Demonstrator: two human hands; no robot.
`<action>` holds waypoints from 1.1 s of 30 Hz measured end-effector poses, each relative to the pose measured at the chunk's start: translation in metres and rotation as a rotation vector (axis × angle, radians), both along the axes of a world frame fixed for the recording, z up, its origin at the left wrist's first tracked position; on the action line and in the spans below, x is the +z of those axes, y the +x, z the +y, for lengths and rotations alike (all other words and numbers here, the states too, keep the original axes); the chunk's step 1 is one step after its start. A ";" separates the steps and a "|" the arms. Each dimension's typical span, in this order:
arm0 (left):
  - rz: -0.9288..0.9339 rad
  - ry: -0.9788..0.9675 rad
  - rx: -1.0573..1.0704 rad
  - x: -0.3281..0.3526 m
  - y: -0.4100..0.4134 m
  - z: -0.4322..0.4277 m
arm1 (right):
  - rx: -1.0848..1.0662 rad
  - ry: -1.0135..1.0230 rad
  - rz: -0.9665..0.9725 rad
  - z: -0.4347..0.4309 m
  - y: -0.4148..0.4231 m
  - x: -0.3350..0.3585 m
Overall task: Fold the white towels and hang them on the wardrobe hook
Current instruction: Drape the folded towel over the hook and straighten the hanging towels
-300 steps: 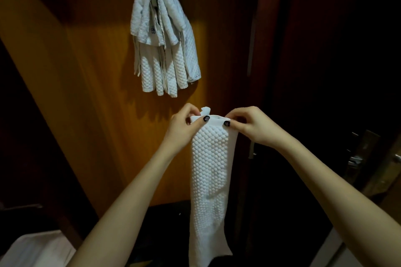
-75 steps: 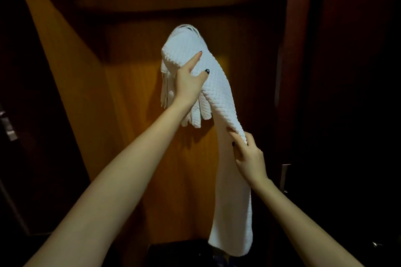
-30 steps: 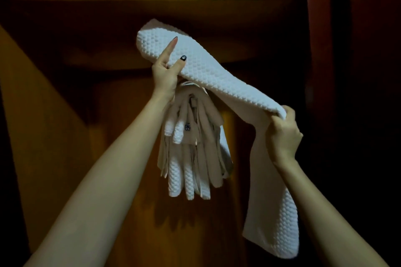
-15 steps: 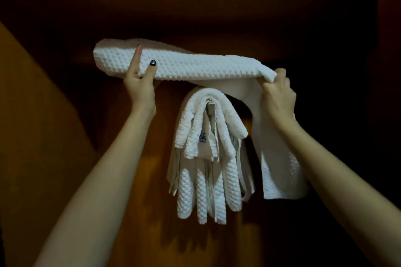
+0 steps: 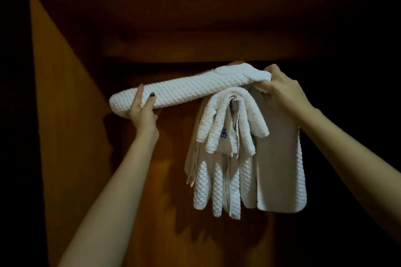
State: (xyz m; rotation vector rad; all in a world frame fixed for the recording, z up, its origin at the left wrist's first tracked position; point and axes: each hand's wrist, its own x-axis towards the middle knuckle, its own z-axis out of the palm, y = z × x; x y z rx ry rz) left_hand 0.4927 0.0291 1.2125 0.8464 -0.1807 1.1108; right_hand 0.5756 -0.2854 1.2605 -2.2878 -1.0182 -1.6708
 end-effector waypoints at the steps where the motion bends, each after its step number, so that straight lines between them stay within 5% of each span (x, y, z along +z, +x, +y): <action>1: 0.056 -0.005 -0.031 -0.005 0.000 -0.001 | 0.037 -0.023 0.049 -0.006 -0.006 0.002; 8: 0.501 0.330 -0.191 -0.043 -0.006 -0.006 | 0.252 0.044 0.222 -0.020 -0.039 -0.031; 13: 0.733 0.722 -0.025 -0.070 -0.019 -0.006 | 0.212 0.165 0.327 -0.012 -0.049 -0.042; 15: 0.811 0.879 0.245 -0.073 -0.022 -0.004 | 0.160 0.147 0.404 -0.008 -0.054 -0.050; 18: 0.643 1.023 0.587 -0.069 -0.024 -0.009 | 0.126 0.191 0.429 -0.006 -0.057 -0.071; 21: 0.421 1.109 0.546 -0.056 -0.016 -0.027 | 0.107 0.306 0.309 -0.004 -0.059 -0.096; 29: 0.215 1.027 0.305 -0.039 0.008 -0.035 | 0.029 0.237 0.231 -0.014 -0.031 -0.119; 33: 0.184 1.042 0.295 -0.022 0.011 -0.034 | -0.032 0.483 0.316 -0.027 -0.013 -0.079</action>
